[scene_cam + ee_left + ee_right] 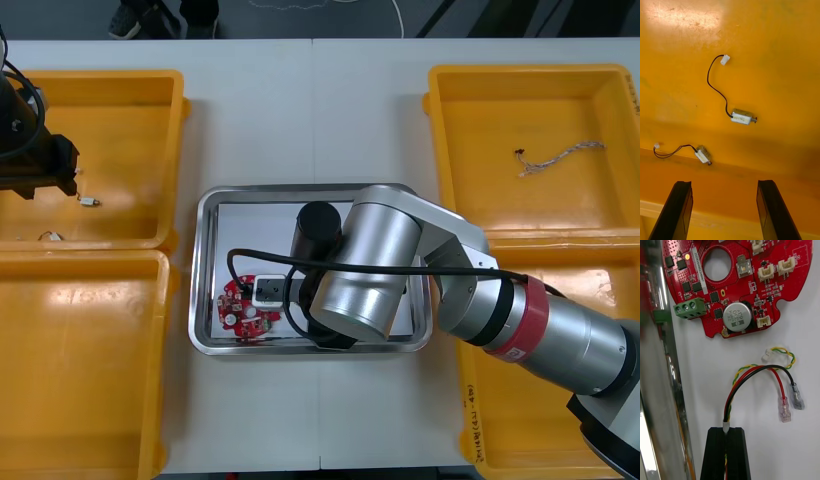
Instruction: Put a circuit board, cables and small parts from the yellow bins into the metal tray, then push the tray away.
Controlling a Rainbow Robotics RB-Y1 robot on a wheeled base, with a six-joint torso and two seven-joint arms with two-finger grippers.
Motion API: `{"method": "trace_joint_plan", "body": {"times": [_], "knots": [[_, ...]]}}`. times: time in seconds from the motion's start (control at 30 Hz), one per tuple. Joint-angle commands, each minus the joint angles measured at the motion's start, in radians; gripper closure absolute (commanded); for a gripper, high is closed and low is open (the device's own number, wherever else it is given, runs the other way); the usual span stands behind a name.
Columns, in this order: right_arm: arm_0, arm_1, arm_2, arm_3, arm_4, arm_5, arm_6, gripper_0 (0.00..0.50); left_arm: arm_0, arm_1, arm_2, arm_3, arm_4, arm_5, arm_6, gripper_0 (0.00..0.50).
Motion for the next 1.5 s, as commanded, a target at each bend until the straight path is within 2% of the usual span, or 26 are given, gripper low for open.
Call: {"method": "trace_joint_plan", "body": {"times": [0.03,0.3,0.5,0.53,0.6,0.63,0.67,0.7,0.97,1.4,1.5], "knots": [[-0.053,0.024,0.036,0.013,0.003,-0.017,0.016,0.5,-0.057,0.054,-0.01,0.053,-0.004,-0.04,-0.21,0.0],[-0.059,0.023,0.054,0.051,0.006,-0.045,0.022,0.5,-0.071,0.054,-0.01,0.16,0.006,-0.072,-0.375,0.0],[-0.067,0.013,0.054,0.051,-0.01,-0.04,0.018,0.5,-0.073,0.054,-0.01,0.218,0.006,-0.118,-0.42,0.0],[-0.068,0.013,0.054,0.051,-0.012,-0.039,0.018,0.47,-0.073,0.054,-0.01,0.223,0.005,-0.122,-0.421,0.0],[-0.071,0.009,0.054,0.05,-0.017,-0.042,0.016,0.201,-0.073,0.054,-0.019,0.237,0.006,-0.135,-0.426,0.0],[-0.071,0.009,0.054,0.051,-0.018,-0.042,0.014,0.138,-0.073,0.054,-0.022,0.238,0.006,-0.136,-0.426,0.0],[-0.074,0.007,0.054,0.05,-0.021,-0.04,0.011,0.047,-0.073,0.054,-0.028,0.244,0.006,-0.141,-0.427,0.0],[-0.076,0.007,0.054,0.047,-0.021,-0.039,0.01,0.004,-0.073,0.054,-0.036,0.249,0.008,-0.145,-0.426,0.0],[-0.08,-0.008,0.043,0.002,-0.026,-0.029,0.004,0.0,-0.073,0.052,-0.068,0.315,0.029,-0.19,-0.421,0.0],[-0.1,-0.042,-0.145,-0.062,-0.211,0.09,-0.004,0.0,-0.073,0.048,-0.103,0.376,0.071,-0.224,-0.406,0.0],[-0.1,-0.054,-0.201,-0.073,-0.221,0.124,-0.012,0.0,-0.073,0.039,-0.106,0.384,0.071,-0.227,-0.4,0.0]]}}
